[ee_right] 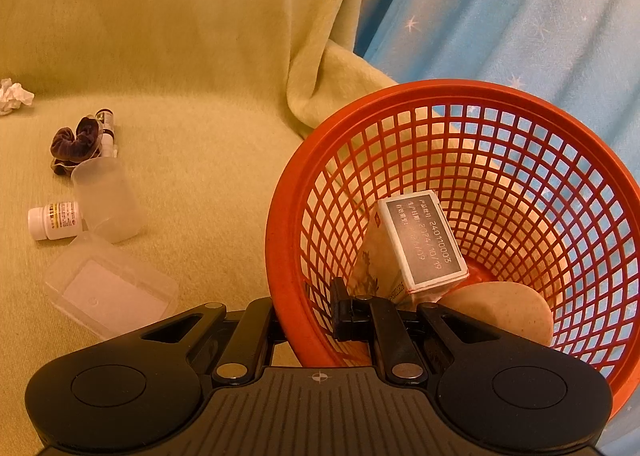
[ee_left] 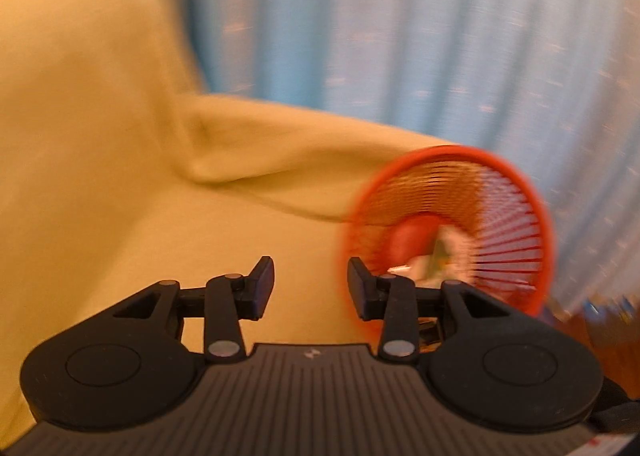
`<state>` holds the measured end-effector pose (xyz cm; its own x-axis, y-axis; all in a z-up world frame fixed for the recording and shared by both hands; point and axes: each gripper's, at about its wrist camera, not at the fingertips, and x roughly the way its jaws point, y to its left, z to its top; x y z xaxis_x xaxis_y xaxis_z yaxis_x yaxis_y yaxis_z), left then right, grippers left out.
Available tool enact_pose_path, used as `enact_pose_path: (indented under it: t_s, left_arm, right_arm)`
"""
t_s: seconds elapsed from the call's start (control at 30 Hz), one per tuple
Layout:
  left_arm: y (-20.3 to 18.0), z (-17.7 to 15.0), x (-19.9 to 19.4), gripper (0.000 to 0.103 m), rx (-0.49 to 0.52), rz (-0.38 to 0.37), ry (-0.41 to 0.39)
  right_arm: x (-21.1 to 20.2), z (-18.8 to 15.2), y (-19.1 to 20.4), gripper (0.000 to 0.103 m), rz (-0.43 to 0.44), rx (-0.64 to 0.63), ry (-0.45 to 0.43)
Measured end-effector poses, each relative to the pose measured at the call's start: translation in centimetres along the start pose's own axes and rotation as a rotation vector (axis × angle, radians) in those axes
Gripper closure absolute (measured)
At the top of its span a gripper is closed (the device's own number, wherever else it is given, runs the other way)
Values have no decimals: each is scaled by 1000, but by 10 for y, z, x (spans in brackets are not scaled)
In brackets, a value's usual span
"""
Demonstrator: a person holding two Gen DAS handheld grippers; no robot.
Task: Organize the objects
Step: 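Move the left tool to the white pill bottle and grasp it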
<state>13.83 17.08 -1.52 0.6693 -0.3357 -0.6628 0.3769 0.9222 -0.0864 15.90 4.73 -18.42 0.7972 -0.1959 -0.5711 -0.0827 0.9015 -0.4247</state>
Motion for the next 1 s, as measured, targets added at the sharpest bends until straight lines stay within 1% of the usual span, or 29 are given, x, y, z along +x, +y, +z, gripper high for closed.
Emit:
enact_pose_path:
  t_s: [0.07, 0.13, 0.23, 0.3, 0.43, 0.57, 0.7, 0.8, 1.0]
  left_arm:
    - [25, -16, -3, 65, -48, 74, 17]
    - [46, -33, -5, 60, -88, 133, 36]
    - [70, -58, -2, 60, -144, 199, 76]
    - [78, -75, 4, 60, -151, 225, 112]
    - [77, -106, 26, 60, -136, 215, 180]
    - [73, -129, 49, 62, -115, 194, 208]
    - [66, -139, 68, 65, -106, 169, 227]
    - [62, -144, 82, 65, -80, 149, 250]
    - [58, -148, 103, 77, -56, 141, 301]
  right_arm:
    - [-2, -1, -3, 96, 1, 8, -2]
    - [-2, -1, -3, 96, 2, 9, -2]
    - [-2, -1, -3, 96, 1, 5, -1]
    - [-3, -2, -3, 96, 1, 4, 0]
    - [-3, -2, -3, 96, 1, 4, 0]
    - [-3, -2, -3, 96, 0, 1, 0]
    - [-3, -3, -3, 96, 0, 2, 0]
    - [-3, -3, -3, 96, 0, 2, 0]
    - [-3, -3, -4, 96, 1, 1, 1]
